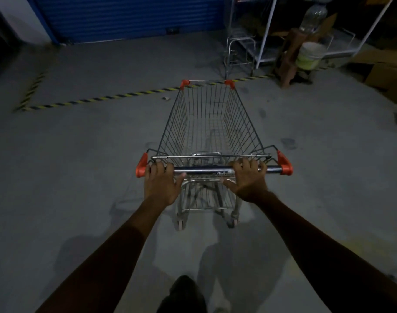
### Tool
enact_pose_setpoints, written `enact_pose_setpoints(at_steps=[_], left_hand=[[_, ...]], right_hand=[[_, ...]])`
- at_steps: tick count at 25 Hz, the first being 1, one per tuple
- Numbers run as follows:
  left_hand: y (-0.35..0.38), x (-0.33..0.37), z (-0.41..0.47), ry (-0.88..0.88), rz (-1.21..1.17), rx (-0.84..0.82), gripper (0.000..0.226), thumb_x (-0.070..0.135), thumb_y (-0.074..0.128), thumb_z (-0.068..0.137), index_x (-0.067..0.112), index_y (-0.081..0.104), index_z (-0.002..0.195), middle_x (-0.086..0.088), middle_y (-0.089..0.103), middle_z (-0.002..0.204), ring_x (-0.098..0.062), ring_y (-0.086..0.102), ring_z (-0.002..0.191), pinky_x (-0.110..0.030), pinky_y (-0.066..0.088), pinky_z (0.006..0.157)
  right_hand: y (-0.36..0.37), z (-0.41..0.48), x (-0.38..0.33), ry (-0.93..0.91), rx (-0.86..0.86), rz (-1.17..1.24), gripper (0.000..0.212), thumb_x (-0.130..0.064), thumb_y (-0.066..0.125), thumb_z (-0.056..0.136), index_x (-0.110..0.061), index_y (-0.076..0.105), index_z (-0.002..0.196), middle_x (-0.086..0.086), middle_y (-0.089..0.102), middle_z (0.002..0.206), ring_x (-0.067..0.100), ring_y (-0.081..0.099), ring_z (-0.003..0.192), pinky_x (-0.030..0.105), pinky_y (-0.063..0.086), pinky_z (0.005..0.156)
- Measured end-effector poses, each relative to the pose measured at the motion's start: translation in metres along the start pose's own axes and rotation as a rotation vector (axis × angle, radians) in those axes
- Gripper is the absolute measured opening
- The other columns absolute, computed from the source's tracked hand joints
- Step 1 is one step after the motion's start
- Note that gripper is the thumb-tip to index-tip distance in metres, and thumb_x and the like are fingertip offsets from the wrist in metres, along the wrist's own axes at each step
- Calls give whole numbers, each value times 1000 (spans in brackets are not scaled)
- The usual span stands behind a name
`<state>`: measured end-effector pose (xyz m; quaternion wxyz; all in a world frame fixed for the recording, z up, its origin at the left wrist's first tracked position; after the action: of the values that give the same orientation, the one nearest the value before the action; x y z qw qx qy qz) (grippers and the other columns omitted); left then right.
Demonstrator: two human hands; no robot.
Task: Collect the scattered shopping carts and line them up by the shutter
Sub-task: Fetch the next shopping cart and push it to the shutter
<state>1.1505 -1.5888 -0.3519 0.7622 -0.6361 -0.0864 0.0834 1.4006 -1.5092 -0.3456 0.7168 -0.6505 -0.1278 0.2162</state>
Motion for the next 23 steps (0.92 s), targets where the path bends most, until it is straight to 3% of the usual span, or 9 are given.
enact_pose_setpoints(at_steps=[3,6,8,11,15,18,23], left_hand=[[19,-10,107,-4,9,77,55,59,35,94,10,57,108,-18,58,103,-34,51,100,-50,34,100],[43,-32,237,-9,-19,60,58,59,32,94,9,57,110,-20,59,106,-36,51,104,-51,33,101],[54,-47,324,-15,-44,-54,65,61,29,94,9,53,124,-24,55,123,-40,45,120,-54,25,109],[64,-66,445,28,-91,-139,72,63,26,94,11,38,142,-24,35,147,-40,23,140,-52,9,116],[86,-80,579,75,-202,-212,70,62,30,95,17,29,148,-18,24,155,-34,16,145,-48,10,118],[114,-87,684,81,-229,-245,72,63,29,95,21,19,153,-14,13,160,-30,6,149,-46,6,119],[150,-82,869,57,-167,-135,68,61,31,95,21,24,151,-14,25,154,-32,15,145,-48,8,118]], right_hand=[[13,113,17,-16,88,-33,69,-77,39,76,-21,58,113,8,57,114,30,54,106,57,33,100],[29,246,30,-16,56,-14,78,-78,36,73,-20,55,122,11,55,124,32,50,116,59,28,104],[35,331,37,-4,31,8,88,-77,35,71,-17,48,134,15,51,134,36,46,125,62,25,108],[49,445,53,-6,-1,-4,87,-68,50,74,-11,46,140,24,50,137,43,44,128,63,27,108],[62,573,79,-1,-94,23,96,-57,68,78,-12,26,152,24,25,155,43,17,145,58,20,113],[78,681,100,15,-97,46,104,-58,69,77,-14,15,154,20,12,160,42,3,147,59,13,116],[106,862,150,30,-65,77,108,-64,65,75,-15,12,155,19,7,161,44,-3,147,60,7,115]])
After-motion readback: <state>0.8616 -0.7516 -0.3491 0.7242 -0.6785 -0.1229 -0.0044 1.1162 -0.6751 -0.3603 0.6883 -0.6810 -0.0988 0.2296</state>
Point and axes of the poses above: each hand's wrist, its own z-axis towards the middle knuckle, its own y-axis out of the palm, x = y × z, the point moved 6 cm from there along z, towards the middle knuckle
